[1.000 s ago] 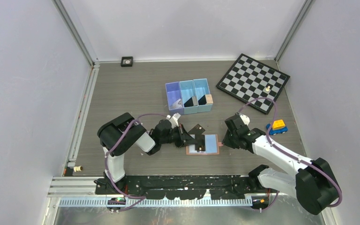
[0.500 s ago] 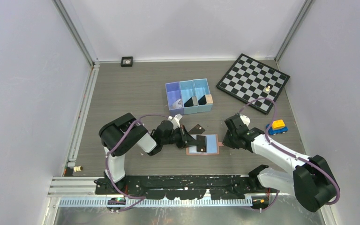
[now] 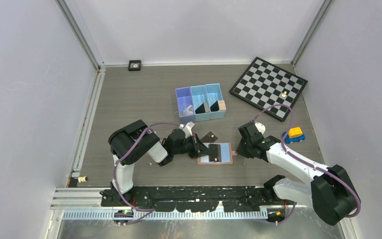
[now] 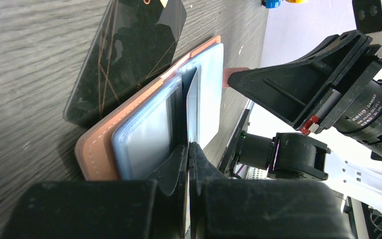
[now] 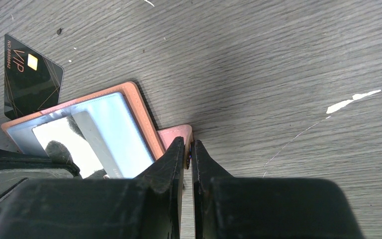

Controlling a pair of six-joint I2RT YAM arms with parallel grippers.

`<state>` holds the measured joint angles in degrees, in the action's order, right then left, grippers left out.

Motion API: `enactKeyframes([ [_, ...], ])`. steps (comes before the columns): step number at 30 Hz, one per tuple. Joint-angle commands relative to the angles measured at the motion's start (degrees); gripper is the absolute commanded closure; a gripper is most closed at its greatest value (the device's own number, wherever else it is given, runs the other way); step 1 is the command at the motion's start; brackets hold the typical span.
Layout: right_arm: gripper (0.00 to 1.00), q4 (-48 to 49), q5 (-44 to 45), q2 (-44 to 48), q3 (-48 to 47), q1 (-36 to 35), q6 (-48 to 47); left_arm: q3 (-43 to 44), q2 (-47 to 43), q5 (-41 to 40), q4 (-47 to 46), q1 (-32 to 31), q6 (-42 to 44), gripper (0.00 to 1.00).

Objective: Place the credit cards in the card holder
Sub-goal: Insert the credit card into the card holder.

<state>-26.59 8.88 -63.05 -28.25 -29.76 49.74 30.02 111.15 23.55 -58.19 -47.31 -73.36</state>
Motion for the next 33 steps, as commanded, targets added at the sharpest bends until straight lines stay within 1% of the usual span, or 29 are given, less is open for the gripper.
enactKeyframes([
  [1, 0.92, 2.08, -0.56, 0.56, 0.65, 0.04, 1.29, 1.48, 1.65, -1.5, -0.52, -1.24, 0.5, 1.0],
  [7, 0.94, 2.68, -0.82, 0.71, 0.96, 0.05, 1.89, 3.47, 2.28, -2.28, 2.02, -2.32, 1.53, 1.0],
  [11, 0.95, 2.76, -0.71, 1.01, 0.87, 0.05, 1.86, 4.94, 1.48, -3.96, 7.15, -3.15, 3.91, 0.99],
  [23, 0.97, 2.73, -0.28, 1.71, 1.44, 0.08, 1.96, 10.18, 0.09, -6.88, 20.51, -5.16, 8.67, 0.92],
  [28, 0.99, 2.24, 0.95, 2.62, 1.54, 0.05, 1.99, 11.57, -3.67, -9.32, 29.49, -5.34, 13.03, 0.83],
  [33, 1.0, 1.13, 2.14, 3.13, 1.44, 0.1, 1.69, 14.65, -6.14, -9.69, 37.95, -5.74, 17.35, 0.73],
])
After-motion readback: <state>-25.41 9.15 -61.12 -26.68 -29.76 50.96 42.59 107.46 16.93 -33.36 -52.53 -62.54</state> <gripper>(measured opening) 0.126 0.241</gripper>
